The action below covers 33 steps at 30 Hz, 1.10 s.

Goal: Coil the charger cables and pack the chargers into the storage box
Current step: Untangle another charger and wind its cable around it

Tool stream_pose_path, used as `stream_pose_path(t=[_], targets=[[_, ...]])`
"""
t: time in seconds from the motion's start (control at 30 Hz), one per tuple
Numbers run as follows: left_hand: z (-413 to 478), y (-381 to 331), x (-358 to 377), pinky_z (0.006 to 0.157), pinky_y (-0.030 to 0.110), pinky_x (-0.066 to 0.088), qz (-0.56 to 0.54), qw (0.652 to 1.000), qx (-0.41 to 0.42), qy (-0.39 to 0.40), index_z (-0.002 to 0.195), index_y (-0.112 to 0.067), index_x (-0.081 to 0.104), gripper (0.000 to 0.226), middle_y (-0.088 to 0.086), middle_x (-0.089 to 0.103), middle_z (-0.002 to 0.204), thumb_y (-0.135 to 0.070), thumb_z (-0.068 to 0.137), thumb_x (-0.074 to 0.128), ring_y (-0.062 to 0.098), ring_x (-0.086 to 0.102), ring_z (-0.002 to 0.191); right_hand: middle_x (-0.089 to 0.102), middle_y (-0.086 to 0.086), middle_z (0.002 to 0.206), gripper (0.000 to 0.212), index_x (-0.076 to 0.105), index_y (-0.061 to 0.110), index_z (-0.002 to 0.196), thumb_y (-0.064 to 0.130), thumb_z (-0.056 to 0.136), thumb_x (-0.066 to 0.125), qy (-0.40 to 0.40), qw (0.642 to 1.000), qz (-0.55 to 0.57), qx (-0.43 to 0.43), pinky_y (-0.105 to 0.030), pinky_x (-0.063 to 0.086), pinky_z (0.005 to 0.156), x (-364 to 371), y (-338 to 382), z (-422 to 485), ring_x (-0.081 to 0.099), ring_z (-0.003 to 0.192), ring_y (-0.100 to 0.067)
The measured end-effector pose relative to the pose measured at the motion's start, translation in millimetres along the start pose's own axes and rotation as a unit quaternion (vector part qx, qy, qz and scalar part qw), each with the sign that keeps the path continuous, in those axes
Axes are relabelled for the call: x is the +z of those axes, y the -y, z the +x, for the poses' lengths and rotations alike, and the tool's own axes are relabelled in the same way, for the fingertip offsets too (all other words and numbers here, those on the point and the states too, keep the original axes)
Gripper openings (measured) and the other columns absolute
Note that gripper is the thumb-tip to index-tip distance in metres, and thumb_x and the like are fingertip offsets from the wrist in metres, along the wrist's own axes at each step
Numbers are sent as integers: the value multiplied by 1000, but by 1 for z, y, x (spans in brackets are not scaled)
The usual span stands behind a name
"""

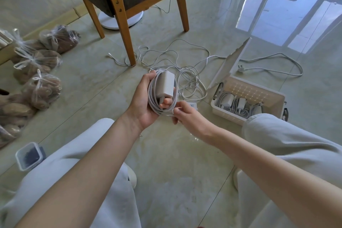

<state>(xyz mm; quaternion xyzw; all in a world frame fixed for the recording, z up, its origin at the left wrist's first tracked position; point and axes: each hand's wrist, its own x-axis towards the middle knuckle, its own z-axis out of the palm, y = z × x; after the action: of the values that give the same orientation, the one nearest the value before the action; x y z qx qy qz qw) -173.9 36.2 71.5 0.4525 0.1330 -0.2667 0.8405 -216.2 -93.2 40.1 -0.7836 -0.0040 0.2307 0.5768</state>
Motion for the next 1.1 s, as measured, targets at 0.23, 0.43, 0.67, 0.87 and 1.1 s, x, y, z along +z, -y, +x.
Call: stream_pose_path(t=[0.23,0.43,0.67,0.87,1.1], targets=[[-10,-6,2,30,15,34,16,1000,-8,25,107,-6,49,42,13,52,66,-41,84,45,17,45,35,55,17,59,42,59,18,88,39,100,24,-11,995,92,-31,-9,34,53,-7,15,-9,44,53,4],[-13,-4,9,36,20,42,143,989,25,-6,103,-4,55,42,17,56,67,-41,94,39,22,53,42,45,9,72,28,44,20,76,29,101,33,-72,995,53,-33,-20,33,66,1,10,-5,39,63,-5],[-6,-2,3,84,37,52,280,954,37,-103,105,-16,69,48,9,72,99,-53,94,40,21,68,90,45,2,78,30,39,11,85,31,101,25,-141,987,-65,-29,-33,33,73,0,12,-11,40,82,-20],[-11,9,4,84,42,55,275,954,35,-116,117,-20,60,60,6,70,108,-55,70,69,23,68,98,49,-1,85,28,41,12,87,29,102,25,-147,986,-76,0,-27,27,68,-2,7,-6,42,86,-20],[-10,15,8,58,23,53,203,959,90,-177,108,-5,65,34,11,68,88,-26,82,70,19,65,71,50,-2,75,31,49,8,90,32,100,32,-124,991,-49,-19,-36,40,71,-3,11,-6,45,75,-20]])
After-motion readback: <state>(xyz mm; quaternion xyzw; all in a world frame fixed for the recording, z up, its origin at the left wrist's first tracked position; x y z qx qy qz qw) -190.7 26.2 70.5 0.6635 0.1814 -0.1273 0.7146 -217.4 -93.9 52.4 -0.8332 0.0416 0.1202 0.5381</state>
